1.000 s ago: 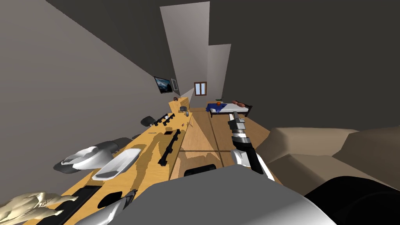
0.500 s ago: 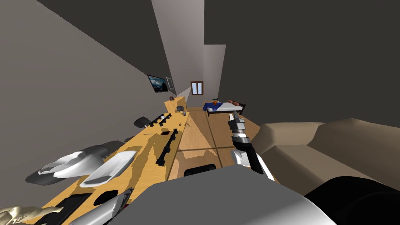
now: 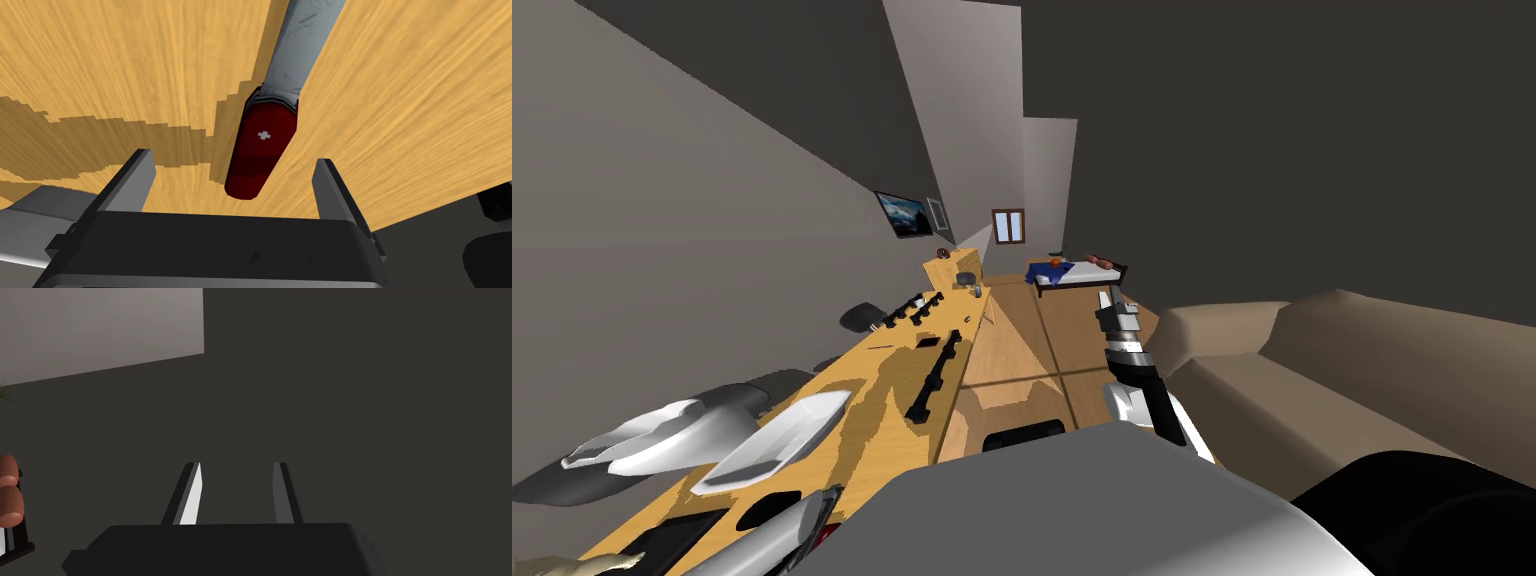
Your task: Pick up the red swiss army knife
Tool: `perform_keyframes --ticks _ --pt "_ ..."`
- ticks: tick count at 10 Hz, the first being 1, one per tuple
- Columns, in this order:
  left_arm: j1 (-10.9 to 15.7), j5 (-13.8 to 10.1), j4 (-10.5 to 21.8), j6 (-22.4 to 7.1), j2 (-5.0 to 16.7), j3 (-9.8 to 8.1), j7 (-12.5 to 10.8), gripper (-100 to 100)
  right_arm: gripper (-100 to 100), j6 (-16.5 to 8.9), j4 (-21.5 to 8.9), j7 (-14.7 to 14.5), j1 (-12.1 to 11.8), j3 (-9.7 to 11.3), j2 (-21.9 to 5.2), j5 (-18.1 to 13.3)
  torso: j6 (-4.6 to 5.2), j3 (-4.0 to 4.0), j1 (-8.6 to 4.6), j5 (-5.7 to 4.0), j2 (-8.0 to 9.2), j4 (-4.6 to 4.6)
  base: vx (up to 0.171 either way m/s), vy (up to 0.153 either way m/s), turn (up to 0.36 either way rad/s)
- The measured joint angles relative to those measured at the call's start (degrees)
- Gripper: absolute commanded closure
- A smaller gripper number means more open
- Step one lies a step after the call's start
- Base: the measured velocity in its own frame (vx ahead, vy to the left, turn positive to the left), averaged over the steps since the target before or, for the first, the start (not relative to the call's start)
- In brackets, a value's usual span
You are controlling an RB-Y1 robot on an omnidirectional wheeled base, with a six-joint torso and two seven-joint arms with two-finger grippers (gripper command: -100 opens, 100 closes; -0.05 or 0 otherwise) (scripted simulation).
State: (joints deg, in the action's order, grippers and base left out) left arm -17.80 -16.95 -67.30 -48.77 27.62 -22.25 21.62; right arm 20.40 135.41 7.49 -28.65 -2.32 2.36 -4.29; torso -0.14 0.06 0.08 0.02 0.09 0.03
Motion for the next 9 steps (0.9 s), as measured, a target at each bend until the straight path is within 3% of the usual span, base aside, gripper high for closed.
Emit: perform_keyframes --ticks 9 --pt "8.62 3.62 12.17 0.62 -3.23 -12.41 7.22 -100 0 0.0 0.0 0.0 0.0 0.0 0.0 0.0 0.02 0.01 0.0 0.01 0.02 0.0 -0.064 -0.018 -0.11"
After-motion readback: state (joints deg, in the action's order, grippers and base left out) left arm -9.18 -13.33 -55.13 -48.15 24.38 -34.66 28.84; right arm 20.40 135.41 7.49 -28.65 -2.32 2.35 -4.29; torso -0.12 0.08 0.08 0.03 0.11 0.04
